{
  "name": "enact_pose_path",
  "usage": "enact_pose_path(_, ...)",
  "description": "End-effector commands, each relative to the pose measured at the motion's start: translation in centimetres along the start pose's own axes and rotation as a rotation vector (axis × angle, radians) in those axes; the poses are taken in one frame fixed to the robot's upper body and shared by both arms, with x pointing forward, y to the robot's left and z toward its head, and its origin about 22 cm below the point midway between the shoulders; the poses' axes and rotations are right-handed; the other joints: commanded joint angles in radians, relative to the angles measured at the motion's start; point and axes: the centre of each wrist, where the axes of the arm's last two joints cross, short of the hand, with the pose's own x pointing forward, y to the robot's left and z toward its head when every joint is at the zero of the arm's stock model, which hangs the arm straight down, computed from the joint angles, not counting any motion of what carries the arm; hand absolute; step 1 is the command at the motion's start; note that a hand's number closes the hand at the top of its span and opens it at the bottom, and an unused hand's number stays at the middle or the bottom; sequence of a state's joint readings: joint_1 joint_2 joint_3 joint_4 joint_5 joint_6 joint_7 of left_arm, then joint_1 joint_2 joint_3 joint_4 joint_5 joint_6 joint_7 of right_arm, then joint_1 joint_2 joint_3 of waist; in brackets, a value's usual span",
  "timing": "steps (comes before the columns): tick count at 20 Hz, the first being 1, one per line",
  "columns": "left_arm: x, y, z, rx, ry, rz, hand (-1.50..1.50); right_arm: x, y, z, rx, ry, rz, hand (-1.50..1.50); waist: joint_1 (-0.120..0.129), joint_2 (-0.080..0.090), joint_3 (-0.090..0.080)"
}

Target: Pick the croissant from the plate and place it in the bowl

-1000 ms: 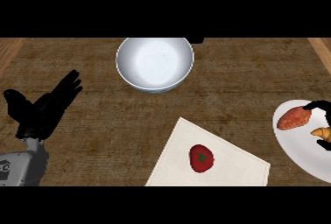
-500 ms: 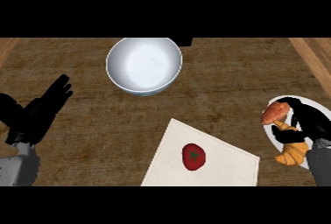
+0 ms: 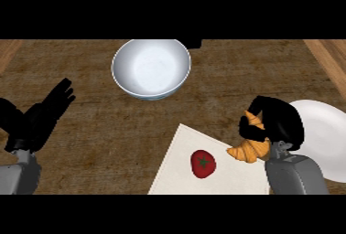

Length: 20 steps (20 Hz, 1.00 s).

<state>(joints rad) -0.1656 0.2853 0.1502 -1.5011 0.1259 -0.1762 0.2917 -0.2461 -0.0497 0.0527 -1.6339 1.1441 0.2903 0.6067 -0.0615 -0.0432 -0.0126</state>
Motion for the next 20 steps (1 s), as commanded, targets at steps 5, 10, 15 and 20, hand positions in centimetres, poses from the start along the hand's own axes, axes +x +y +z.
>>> enact_pose_path(5,0.5,-0.8,-0.4,-0.054,-0.007,0.003,0.00,8.9,-6.0,9.3,-0.169,0.024,0.074,1.50,0.044,0.013,0.006)
enact_pose_path(10,0.7,-1.9,-1.0,-0.060,-0.025,0.002,0.00,11.5,-9.1,12.8,-0.236,-0.006,0.075,1.50,0.060,0.021,0.005)
enact_pose_path(15,1.0,-1.4,-1.1,-0.086,-0.026,-0.009,0.00,13.3,-11.4,13.4,-0.241,-0.029,-0.105,1.50,0.091,0.028,0.006)
enact_pose_path(20,0.9,-2.9,-1.8,-0.105,-0.044,-0.002,0.00,16.7,-11.9,12.4,-0.262,-0.038,-0.126,1.50,0.101,0.035,0.006)
